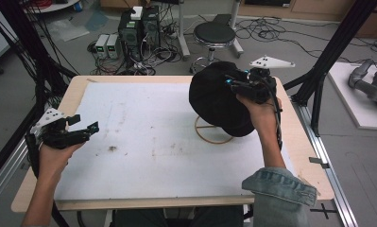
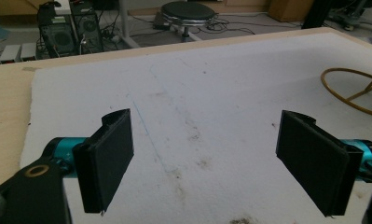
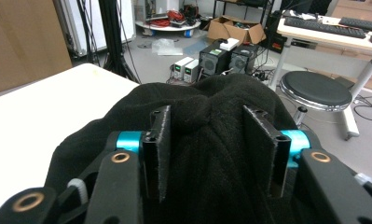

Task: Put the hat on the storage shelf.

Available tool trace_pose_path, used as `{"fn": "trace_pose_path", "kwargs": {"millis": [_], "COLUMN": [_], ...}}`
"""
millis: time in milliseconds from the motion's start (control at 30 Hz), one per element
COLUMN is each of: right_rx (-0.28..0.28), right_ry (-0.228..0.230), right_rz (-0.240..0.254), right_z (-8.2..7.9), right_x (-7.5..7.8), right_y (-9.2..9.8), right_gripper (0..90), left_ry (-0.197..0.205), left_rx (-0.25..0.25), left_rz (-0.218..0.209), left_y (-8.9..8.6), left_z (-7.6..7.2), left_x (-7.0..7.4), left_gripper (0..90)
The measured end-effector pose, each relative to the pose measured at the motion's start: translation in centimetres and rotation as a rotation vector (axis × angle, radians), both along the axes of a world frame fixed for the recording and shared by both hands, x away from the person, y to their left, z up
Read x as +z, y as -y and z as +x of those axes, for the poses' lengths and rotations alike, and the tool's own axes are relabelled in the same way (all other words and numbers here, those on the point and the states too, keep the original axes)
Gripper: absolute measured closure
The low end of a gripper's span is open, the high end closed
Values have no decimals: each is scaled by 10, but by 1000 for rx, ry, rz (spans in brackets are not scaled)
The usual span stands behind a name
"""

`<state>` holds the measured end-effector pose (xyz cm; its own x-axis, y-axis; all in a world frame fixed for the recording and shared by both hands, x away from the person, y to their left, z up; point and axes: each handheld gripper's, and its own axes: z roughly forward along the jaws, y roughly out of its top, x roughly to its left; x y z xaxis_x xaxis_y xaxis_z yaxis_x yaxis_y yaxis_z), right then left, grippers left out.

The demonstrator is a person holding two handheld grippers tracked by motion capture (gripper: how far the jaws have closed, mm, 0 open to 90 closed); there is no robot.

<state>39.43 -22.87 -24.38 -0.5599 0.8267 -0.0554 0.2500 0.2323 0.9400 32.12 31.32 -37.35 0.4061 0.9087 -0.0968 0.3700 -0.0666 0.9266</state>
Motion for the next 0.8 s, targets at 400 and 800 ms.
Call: {"fn": "trace_pose_path", "kwargs": {"millis": [400,800], "right_rx": [-22,-46], "right_ry": [6,34], "right_rz": [13,103], "right_z": [1,-11], "right_x": [-3,-5], "right_y": [4,22], "right_gripper": [370,269], "left_ry": [-1,0], "left_rx": [-1,1], "left_rz": [0,1], "left_y": [0,0], "left_z": [0,0], "left_x": [0,0], "left_gripper": [192,192]}}
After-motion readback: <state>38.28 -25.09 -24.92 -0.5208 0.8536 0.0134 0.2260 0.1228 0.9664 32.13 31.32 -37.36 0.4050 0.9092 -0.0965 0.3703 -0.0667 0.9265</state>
